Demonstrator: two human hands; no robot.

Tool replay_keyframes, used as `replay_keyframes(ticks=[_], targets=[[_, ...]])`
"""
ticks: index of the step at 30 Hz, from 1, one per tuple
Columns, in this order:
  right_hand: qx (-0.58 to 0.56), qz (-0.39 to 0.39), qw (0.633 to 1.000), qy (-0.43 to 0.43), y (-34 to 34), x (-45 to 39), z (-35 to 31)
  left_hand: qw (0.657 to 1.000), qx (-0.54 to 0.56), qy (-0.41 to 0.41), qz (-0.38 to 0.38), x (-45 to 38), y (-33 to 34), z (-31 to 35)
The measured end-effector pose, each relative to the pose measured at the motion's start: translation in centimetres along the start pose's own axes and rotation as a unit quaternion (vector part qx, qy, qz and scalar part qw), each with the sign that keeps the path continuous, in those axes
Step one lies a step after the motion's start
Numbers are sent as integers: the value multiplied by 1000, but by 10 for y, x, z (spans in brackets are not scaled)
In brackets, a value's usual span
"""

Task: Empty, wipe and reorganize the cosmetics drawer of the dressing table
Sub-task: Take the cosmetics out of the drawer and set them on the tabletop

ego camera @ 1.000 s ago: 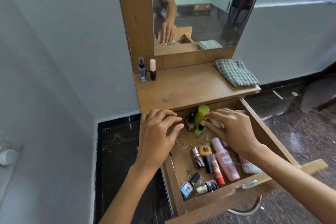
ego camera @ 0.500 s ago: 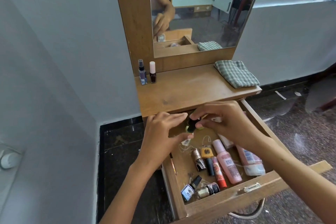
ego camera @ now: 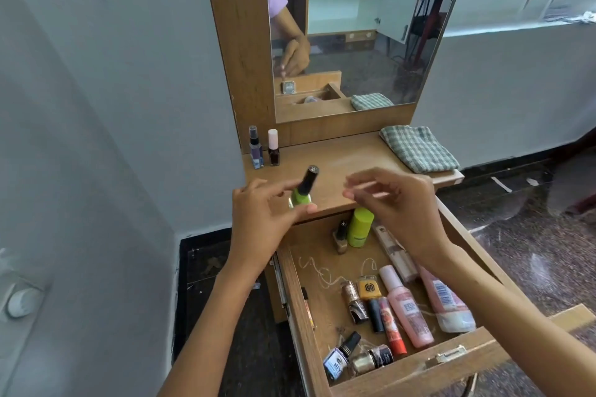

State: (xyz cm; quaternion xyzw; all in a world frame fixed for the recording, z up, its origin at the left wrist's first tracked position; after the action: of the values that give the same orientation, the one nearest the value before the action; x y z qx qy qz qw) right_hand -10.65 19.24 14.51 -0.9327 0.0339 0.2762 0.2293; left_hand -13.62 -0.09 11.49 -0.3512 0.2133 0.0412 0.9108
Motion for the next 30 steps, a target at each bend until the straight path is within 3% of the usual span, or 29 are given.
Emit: replay_keyframes(ticks=[5,12,21,30], targets=[[287,-115,949,-60,32,27,39,997,9,-59,39,-7,3,-26],[382,-116,915,-54,54,35,53,997,12,-65,48,-10,4,-31],[228,-162,960,15,46,46,54,997,-8,-64,51,-10,2,-35],[12,-54,998,16,14,-9,-6,994,-26,-86,55,-16,7,-46]])
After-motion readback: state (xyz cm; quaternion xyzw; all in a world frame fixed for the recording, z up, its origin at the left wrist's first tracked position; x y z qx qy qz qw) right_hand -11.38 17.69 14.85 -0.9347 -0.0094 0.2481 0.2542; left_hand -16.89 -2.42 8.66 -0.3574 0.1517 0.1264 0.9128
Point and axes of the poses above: each hand's wrist, its own x-axis away from the middle knuckle, its own y-axis out of the palm, z = x × y, the point moved 8 cm from there along -x, towards the middle knuckle, and after that the axes turned 7 degrees about -x, right-handed, at the moved point
